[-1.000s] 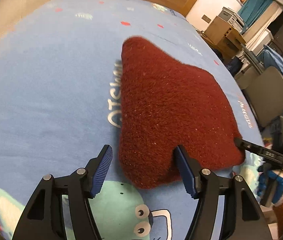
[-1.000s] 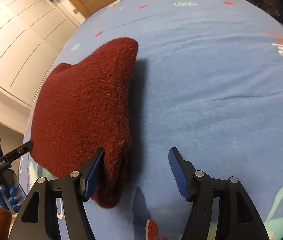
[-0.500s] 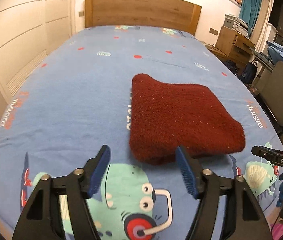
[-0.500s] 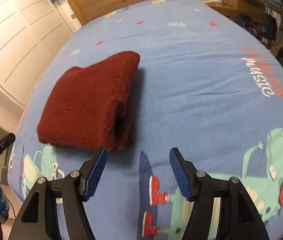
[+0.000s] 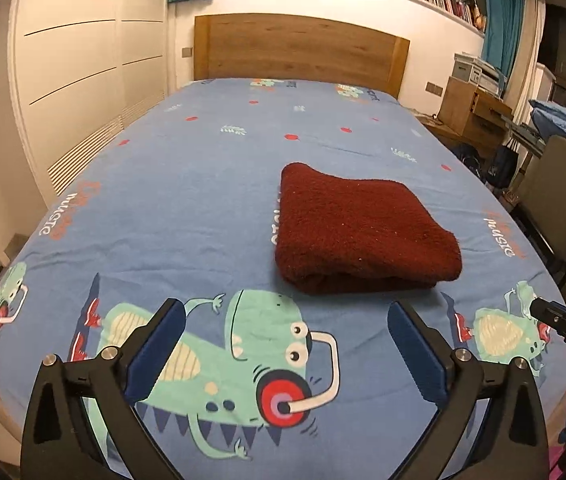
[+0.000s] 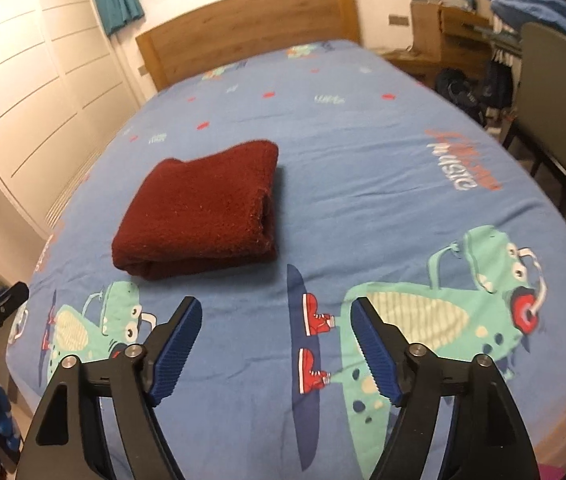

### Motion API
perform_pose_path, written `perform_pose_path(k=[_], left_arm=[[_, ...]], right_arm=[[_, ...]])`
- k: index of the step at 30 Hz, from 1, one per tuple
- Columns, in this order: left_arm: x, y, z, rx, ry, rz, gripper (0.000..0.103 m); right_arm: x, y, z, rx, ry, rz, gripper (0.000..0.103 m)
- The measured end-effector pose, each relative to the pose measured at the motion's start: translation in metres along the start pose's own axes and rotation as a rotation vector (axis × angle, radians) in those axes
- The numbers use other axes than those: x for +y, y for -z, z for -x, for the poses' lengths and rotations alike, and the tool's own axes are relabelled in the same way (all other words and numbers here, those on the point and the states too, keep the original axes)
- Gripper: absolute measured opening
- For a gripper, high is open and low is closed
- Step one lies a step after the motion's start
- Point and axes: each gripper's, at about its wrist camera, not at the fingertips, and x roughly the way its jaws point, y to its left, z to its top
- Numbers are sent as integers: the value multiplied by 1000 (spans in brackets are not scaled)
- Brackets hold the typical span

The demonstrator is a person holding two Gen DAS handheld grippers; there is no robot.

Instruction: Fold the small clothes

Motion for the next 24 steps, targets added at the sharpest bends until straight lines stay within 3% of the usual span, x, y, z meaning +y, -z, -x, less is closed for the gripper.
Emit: perform_pose_path(k=[15, 16, 17, 24], left_arm=[[-4, 27, 48, -103, -44, -40, 101], [-4, 28, 49, -109, -43, -38, 101], [-4, 30, 52, -117, -34, -35, 101], [-8, 36, 64, -155, -63, -46, 101]], right_arm=[[18, 36, 50, -124, 57, -8, 93], [16, 38, 51, -128, 60, -11, 95], [15, 39, 52, -130, 65, -14, 103], [19, 54, 61, -157, 88, 27, 103]])
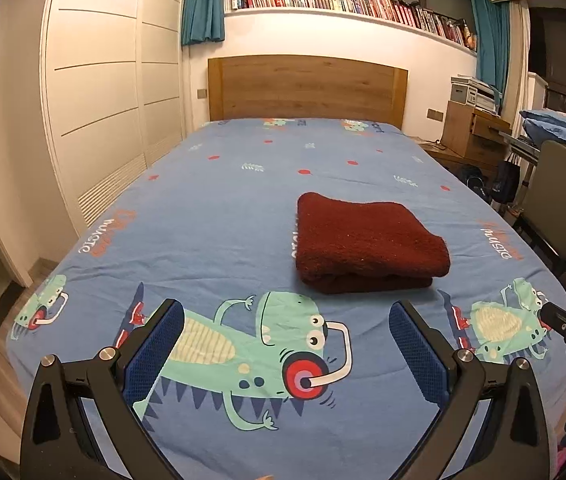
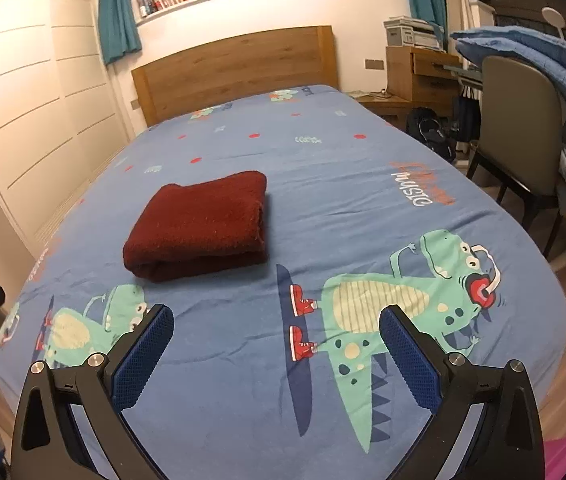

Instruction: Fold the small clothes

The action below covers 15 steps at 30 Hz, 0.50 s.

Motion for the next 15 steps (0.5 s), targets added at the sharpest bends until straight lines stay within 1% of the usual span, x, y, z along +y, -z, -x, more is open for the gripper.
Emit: perform_pose_path(k=[8, 15], left_arm=[[-8, 6, 3, -23, -30, -32, 101], [-11, 8, 3, -29, -34, -40, 101]], right_arm=[[10, 6, 10, -39, 9, 45, 103], [10, 8, 12, -48, 13, 57, 103]])
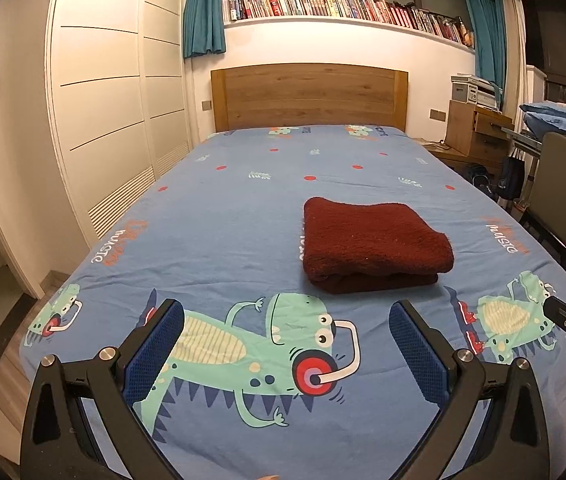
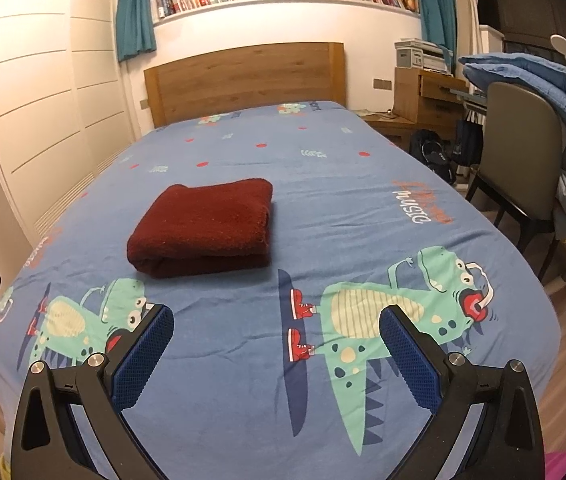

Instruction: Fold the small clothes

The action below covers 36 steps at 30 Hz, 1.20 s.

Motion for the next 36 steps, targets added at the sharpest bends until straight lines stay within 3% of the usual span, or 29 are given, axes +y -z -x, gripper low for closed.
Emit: perform_pose_path(k=[36], left_arm=[[1, 8, -25, 54, 15, 9, 101]], right_arm=[[4, 7, -15, 23, 18, 40, 103]])
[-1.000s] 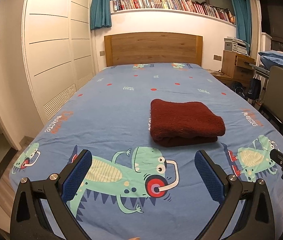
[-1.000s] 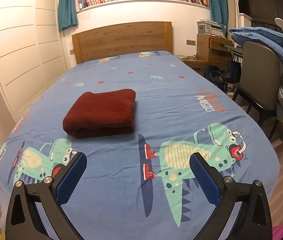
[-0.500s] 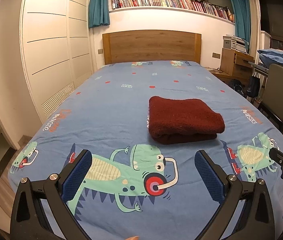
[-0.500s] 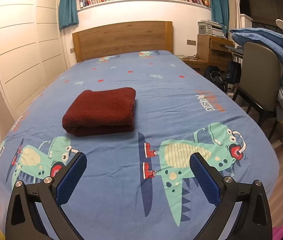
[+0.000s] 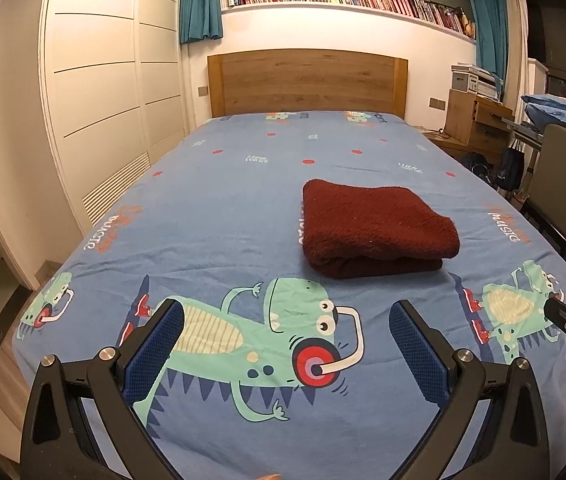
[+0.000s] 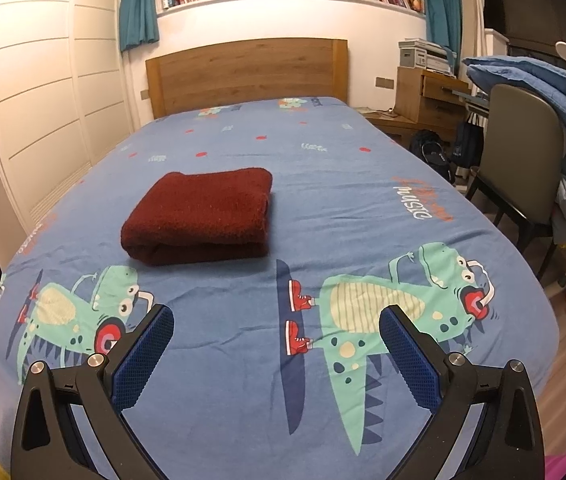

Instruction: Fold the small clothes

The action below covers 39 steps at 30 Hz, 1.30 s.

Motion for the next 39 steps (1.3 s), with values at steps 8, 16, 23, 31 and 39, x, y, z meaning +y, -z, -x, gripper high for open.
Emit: perform_pose_path(k=[8, 16, 23, 31, 39], left_arm=[[1, 3, -8, 20, -2, -3, 101], [2, 3, -14, 32, -3, -9, 101], [1, 4, -14, 35, -5, -9, 101], [2, 6, -15, 40, -6, -8, 101], [2, 9, -17, 49, -9, -4, 101]], right_arm=[[-3, 0, -5, 2, 8, -2, 103], [-3, 1, -8, -2, 20, 7, 103], [-5, 2, -7, -6, 25, 2, 103], [-10, 2, -5, -11, 37, 1, 103], [-14, 2, -3, -15, 52, 2, 103]])
